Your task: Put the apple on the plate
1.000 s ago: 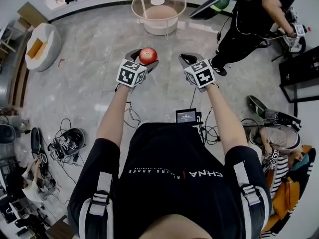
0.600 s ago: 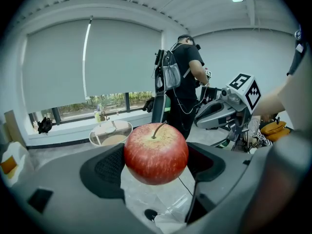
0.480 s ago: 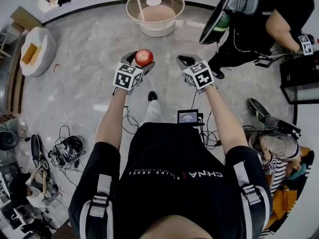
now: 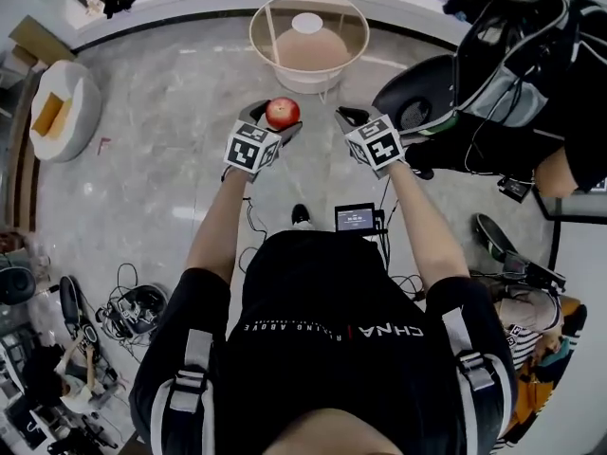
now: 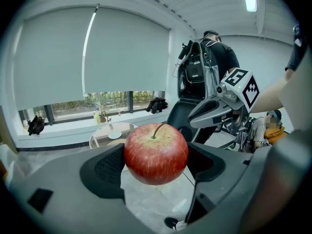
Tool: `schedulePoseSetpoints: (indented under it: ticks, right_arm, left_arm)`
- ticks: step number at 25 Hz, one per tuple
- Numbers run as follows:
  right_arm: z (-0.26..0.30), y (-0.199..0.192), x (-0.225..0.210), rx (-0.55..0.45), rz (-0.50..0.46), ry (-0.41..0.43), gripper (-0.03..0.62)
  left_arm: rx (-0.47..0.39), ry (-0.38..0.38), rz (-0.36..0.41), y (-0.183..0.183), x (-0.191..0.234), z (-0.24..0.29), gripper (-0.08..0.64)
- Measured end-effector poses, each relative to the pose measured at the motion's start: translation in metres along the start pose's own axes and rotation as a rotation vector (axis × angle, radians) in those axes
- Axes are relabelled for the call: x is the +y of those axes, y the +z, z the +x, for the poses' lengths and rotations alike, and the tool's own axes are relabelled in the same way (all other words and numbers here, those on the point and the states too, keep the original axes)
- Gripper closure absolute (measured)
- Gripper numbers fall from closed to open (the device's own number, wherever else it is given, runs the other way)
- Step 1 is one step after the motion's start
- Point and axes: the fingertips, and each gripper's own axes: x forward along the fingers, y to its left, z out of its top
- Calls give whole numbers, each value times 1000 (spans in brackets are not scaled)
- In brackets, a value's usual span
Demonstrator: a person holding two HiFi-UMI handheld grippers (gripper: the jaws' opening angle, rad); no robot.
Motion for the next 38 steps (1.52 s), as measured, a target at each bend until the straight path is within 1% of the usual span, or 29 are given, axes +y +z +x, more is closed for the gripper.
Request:
schedulePoseSetpoints:
  ticks: [2, 6, 10, 14, 17, 19, 26, 31, 35, 38]
  right_arm:
    - [21, 14, -8, 6, -3, -2, 543]
    - [52, 38, -31, 33, -16, -4, 543]
    - [85, 62, -66, 40, -12, -1, 543]
    - [119, 71, -108, 49, -15, 10, 543]
    - [150, 78, -149, 49, -25, 32, 543]
    - [175, 90, -183, 50, -36, 46, 543]
    - [257, 159, -301, 55, -34, 96, 543]
    - [300, 200, -387, 36, -8, 87, 543]
    - [323, 220, -430, 32, -3, 88, 543]
    - [337, 228, -451, 31, 4, 89, 543]
  left_arm:
    - [-1, -4, -2, 5, 27, 9, 170]
    - [-2, -16, -16, 21, 66, 27, 170]
    - [-2, -22, -30, 41, 103, 56, 170]
    - [3, -18, -37, 61, 132, 97, 170]
    - [6, -3, -36, 80, 157, 135, 170]
    - [6, 12, -38, 99, 181, 165, 170]
    - [17, 64, -77, 184, 284, 252, 170]
    - [14, 89, -99, 239, 336, 313, 172]
    - [22, 96, -106, 264, 364, 346, 170]
    - [33, 95, -102, 273, 378, 364, 170]
